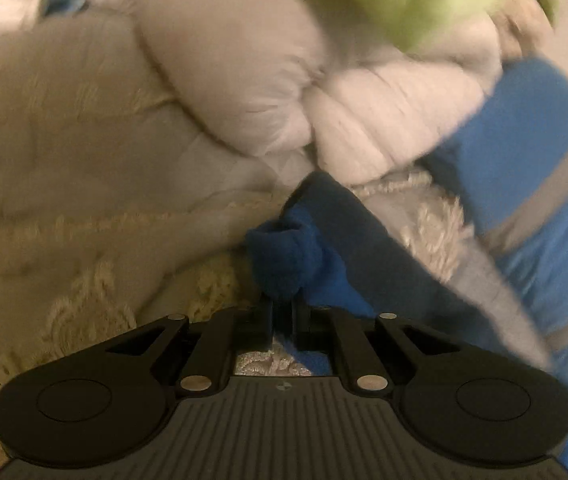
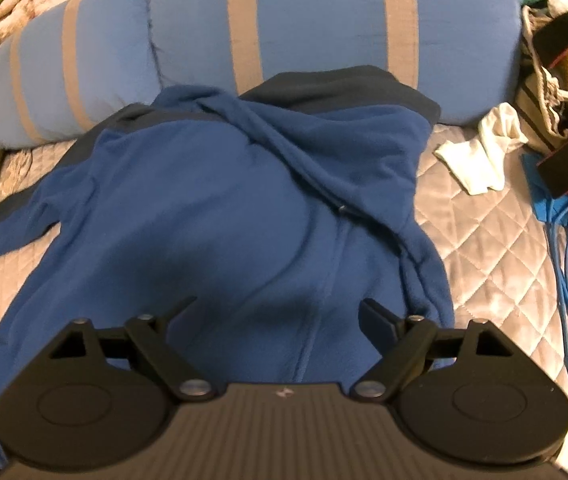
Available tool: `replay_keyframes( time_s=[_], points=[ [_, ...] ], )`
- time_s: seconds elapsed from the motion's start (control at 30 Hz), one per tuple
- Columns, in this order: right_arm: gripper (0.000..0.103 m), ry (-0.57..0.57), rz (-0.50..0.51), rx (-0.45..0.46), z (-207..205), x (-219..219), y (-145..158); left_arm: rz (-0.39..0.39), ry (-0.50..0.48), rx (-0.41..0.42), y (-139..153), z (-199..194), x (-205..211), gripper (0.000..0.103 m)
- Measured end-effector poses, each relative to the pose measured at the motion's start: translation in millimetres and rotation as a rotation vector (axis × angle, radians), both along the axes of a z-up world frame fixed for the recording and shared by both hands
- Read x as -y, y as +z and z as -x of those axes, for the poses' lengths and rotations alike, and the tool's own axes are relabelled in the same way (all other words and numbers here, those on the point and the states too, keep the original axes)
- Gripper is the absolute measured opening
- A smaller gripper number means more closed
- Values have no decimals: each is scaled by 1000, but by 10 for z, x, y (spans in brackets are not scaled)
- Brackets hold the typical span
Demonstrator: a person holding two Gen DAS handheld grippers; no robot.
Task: Fold clothes
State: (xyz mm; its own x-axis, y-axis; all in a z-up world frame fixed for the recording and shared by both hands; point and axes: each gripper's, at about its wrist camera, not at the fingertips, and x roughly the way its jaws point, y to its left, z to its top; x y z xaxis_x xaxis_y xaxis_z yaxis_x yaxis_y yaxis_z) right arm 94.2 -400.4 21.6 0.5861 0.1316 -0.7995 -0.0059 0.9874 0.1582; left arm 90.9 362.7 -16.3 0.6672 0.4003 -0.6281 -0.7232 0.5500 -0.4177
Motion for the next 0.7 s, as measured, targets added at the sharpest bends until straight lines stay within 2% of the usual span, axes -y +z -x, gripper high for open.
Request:
replay_keyframes(
  time_s=[0.17, 0.23, 0.37, 0.4, 0.47, 0.53, 0.6, 0.7],
  points=[
    [92, 41, 30, 12, 26, -137, 44, 30, 25, 38, 87, 163, 13, 5],
    [92, 54, 33, 13, 22, -179, 43, 9, 24, 23, 103, 164, 3, 5],
    [92, 70, 37, 5, 1, -246, 4, 33, 7, -11, 52, 118, -77, 11],
    [93, 75, 38, 4, 7, -260, -3, 30, 5, -15, 60, 123, -76, 14],
    [93, 85, 40, 5, 30, -280, -11, 9, 2, -32, 98, 137, -53, 33],
    [94, 95, 46, 8, 62, -292, -14, -42, -4, -64, 196, 166, 23, 45],
    [96, 108, 51, 11, 92, -301, -16, -96, -52, -68, 313, 179, 128, 49],
    [98, 135, 60, 13, 110, -335, -26, -209, -175, -63, 543, 138, 375, 57]
  ],
)
